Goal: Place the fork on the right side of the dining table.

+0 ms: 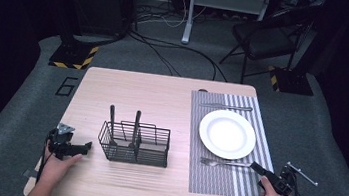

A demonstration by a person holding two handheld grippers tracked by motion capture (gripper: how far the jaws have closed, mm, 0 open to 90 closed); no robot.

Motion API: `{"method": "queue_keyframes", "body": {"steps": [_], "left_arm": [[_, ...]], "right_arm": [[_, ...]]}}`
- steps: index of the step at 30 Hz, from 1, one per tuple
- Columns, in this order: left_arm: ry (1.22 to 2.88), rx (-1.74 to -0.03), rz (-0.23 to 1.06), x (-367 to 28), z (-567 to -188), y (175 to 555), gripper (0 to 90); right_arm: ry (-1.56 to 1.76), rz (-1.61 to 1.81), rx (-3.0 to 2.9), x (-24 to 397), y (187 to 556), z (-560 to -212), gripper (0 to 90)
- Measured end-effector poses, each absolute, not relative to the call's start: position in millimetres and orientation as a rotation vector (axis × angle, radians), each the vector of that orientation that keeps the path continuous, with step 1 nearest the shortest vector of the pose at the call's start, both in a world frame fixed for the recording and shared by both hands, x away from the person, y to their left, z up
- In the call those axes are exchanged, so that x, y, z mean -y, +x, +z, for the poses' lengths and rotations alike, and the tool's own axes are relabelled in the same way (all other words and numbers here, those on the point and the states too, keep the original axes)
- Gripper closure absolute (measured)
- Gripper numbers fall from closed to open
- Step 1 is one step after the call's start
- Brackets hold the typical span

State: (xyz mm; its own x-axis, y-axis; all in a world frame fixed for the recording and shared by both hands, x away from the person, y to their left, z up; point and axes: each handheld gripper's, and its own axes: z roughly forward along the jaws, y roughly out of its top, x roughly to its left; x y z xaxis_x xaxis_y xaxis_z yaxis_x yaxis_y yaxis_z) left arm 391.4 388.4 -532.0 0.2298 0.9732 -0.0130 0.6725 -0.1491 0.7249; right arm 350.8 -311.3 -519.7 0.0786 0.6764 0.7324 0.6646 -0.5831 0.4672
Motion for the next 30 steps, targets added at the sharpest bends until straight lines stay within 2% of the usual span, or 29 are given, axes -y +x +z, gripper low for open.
{"method": "queue_keyframes", "body": {"steps": [30], "left_arm": [[1.9,-1.51,0.623,-388.4,-531.8,391.1,0.3]], "right_arm": [[2.152,1.401,-1.435,309.1,349.0,-508.8,72.6]]}}
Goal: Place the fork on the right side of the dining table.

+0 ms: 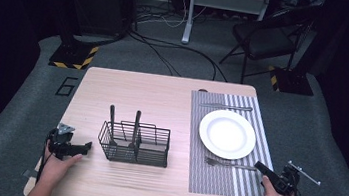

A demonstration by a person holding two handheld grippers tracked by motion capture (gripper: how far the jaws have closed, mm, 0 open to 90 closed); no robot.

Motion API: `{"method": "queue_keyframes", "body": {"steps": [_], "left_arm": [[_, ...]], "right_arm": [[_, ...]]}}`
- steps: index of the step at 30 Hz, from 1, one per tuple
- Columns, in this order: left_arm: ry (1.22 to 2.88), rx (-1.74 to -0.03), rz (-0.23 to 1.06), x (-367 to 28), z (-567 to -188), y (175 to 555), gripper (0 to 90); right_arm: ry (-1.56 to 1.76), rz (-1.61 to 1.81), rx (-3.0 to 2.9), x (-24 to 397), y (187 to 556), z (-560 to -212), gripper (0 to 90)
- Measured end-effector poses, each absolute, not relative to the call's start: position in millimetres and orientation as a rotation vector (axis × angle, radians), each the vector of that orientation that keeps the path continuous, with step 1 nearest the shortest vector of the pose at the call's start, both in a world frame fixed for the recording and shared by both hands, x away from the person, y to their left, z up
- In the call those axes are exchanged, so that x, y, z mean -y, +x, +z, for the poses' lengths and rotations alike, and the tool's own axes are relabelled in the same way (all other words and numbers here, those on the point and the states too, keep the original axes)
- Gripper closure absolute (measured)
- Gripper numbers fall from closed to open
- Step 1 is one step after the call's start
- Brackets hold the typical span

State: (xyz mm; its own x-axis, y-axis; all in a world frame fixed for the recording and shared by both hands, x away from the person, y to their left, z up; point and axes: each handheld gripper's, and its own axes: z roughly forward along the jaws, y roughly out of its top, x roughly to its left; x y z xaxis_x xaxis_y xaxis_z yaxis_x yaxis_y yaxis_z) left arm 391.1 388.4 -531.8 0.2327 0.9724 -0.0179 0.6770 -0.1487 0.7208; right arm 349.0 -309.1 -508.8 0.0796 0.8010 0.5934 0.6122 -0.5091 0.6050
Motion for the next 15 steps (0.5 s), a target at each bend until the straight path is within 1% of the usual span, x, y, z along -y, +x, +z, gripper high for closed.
{"method": "queue_keyframes", "body": {"steps": [15], "left_arm": [[1.9,-1.508,0.629,-388.5,-531.8,391.3,0.3]], "right_arm": [[1.999,1.423,-1.563,292.5,347.3,-492.4,68.3]]}}
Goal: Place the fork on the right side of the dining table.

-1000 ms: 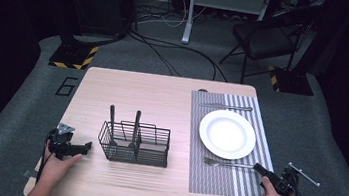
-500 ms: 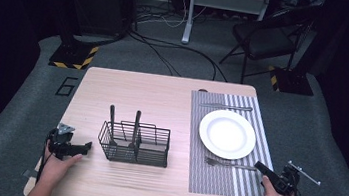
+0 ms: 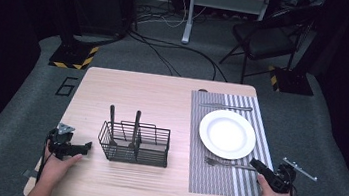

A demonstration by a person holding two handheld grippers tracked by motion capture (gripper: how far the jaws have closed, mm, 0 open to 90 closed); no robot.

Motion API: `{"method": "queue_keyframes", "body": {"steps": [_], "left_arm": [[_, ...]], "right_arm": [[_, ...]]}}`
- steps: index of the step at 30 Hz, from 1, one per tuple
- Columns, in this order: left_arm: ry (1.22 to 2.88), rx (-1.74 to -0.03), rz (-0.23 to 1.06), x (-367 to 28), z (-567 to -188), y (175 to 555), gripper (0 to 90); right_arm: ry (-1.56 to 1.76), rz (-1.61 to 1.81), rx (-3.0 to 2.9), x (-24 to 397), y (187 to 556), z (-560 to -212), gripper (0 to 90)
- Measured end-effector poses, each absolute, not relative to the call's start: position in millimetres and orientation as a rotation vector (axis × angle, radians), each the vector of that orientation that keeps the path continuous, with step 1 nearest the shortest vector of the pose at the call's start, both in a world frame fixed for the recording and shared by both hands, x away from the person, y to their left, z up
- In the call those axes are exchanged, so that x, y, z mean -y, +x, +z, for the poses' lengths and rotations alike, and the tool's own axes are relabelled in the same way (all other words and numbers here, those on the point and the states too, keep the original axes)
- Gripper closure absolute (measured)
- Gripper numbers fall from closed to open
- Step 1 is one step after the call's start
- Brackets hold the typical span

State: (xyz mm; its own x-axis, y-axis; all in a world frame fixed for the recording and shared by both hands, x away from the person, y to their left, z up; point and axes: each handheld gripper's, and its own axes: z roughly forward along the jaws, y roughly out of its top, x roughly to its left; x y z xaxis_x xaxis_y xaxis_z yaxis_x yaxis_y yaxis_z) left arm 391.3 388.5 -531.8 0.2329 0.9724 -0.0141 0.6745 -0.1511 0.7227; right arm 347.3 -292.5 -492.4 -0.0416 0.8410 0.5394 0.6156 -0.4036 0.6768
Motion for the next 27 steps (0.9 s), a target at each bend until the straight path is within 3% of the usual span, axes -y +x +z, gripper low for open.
{"method": "queue_keyframes", "body": {"steps": [27], "left_arm": [[1.9,-1.509,0.627,-388.4,-531.8,391.2,0.3]], "right_arm": [[1.62,1.385,-1.94,228.6,351.0,-481.1,62.7]]}}
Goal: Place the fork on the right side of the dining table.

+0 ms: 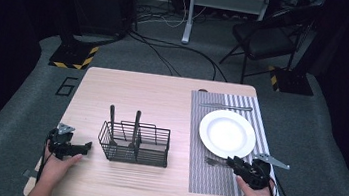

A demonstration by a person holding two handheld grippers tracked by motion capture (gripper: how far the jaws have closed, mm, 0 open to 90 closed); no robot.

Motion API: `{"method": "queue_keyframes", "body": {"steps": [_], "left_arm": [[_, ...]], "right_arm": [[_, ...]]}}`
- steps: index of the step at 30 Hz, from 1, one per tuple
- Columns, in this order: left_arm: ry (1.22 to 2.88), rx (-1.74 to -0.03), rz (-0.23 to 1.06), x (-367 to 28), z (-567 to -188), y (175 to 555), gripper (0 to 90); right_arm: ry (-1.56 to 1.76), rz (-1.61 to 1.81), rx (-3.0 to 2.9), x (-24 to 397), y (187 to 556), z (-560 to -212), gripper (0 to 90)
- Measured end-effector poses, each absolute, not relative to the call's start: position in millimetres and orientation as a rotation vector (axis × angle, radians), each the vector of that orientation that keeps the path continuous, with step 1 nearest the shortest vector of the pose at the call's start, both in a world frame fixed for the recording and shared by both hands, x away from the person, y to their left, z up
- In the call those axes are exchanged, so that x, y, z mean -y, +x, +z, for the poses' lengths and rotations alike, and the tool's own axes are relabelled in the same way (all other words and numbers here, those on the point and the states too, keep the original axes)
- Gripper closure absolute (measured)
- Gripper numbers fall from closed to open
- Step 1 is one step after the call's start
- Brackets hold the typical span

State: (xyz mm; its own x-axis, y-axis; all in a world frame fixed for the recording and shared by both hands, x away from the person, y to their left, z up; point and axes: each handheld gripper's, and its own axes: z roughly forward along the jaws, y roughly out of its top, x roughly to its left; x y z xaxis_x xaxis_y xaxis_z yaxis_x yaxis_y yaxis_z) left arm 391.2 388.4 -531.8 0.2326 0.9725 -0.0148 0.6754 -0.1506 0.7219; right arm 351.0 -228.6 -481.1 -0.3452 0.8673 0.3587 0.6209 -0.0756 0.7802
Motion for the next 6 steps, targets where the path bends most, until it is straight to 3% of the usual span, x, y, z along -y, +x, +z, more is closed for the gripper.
{"method": "queue_keyframes", "body": {"steps": [6], "left_arm": [[1.898,-1.512,0.63,-388.2,-531.7,390.8,0.2]], "right_arm": [[1.54,1.39,-1.998,220.2,350.9,-481.5,59.5]]}}
